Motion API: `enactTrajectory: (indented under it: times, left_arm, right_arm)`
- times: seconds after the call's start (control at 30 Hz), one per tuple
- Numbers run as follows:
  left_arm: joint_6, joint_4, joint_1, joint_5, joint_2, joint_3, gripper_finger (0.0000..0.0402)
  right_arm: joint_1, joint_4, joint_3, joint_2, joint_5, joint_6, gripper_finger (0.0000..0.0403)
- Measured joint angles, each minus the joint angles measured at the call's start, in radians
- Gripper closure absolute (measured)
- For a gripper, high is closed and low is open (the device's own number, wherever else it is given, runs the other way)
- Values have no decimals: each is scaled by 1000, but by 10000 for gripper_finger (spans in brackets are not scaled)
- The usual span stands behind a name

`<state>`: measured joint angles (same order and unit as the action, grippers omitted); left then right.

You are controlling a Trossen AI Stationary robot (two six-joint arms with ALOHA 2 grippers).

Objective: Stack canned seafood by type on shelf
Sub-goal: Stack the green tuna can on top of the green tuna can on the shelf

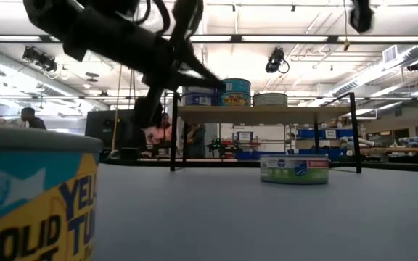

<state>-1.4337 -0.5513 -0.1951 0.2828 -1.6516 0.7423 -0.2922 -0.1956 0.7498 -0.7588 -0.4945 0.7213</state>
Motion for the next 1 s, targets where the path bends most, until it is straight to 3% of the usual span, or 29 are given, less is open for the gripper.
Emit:
enactTrajectory:
  times: [0.13,0.3,0.4,0.57,0.67,1.0]
  left_arm:
    - [-50,2,0,-122,16,6,401]
    - [-90,1,-1,-210,-26,35,401]
    - [-95,-7,4,-201,-52,46,401]
    - [-119,-98,13,-201,-115,57,401]
    - [-128,-140,20,-203,-158,58,401]
    - [-149,-132,47,-170,-252,124,401]
  right_arm:
    - [-15,-228,-2,43,-89,227,400]
    - [-52,-261,-87,56,-82,417,400]
    - [-78,-182,-194,56,-82,539,401]
    - [-127,219,-423,46,-90,620,401]
    - [-148,370,-518,25,-116,662,402]
    - [-175,397,-548,-1,-162,670,402]
